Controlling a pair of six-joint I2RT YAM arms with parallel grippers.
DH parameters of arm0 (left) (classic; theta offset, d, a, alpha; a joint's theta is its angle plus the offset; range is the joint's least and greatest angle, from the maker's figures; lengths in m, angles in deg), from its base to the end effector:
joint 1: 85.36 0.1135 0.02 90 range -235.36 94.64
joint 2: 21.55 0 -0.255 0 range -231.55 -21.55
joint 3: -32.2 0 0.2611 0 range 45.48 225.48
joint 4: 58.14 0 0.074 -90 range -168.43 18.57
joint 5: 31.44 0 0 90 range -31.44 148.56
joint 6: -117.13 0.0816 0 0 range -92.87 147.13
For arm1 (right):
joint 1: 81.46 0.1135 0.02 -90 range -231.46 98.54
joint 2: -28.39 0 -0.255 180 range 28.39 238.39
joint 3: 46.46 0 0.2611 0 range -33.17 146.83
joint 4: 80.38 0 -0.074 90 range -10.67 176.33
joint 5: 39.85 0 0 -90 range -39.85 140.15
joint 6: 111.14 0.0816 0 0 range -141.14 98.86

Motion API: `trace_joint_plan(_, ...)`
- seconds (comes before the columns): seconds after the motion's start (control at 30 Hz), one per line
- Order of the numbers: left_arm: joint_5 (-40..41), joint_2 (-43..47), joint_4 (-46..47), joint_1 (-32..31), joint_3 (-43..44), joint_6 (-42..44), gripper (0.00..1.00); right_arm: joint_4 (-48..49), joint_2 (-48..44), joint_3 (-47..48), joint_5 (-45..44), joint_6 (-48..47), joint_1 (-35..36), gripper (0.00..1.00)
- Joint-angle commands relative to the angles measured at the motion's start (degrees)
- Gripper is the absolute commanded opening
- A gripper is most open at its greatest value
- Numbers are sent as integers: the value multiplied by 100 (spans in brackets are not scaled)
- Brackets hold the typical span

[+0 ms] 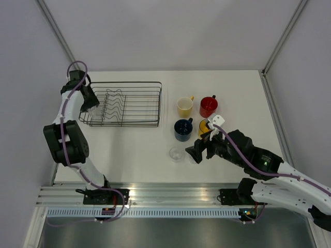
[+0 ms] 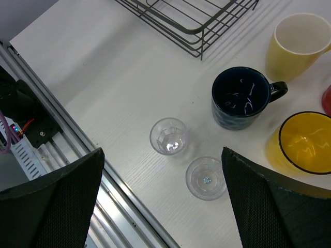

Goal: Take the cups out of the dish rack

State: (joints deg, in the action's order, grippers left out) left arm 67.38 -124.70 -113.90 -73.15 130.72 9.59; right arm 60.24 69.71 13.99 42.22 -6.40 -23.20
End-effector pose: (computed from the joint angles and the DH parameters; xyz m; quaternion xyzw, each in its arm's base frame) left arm 0.4026 0.0999 0.2063 -0.2664 0.9266 0.0624 0.2580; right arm 0.1255 0.1815 0.3138 -0.2667 0.7748 0.2937 0.4923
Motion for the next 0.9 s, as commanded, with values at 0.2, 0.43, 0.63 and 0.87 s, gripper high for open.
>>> trace_joint_plan(0.2, -1679, 1560, 327, -104, 143, -13, 2, 516, -475, -250, -1148, 344, -16, 98)
trace_joint_plan(0.43, -3989, 2132, 863, -990, 99, -161, 2, 1132, -976, -787, -2090, 969, -16, 98)
trace_joint_plan(0.63, -5634, 2449, 1882, -2044, -190, -899, 2, 1053, -1258, -691, -2266, 1057, -16, 98)
trace_joint_plan(0.87, -6234, 2879, 3648, -3373, -928, -2050, 2, 1132, -1644, -681, -1792, 969, -25, 98)
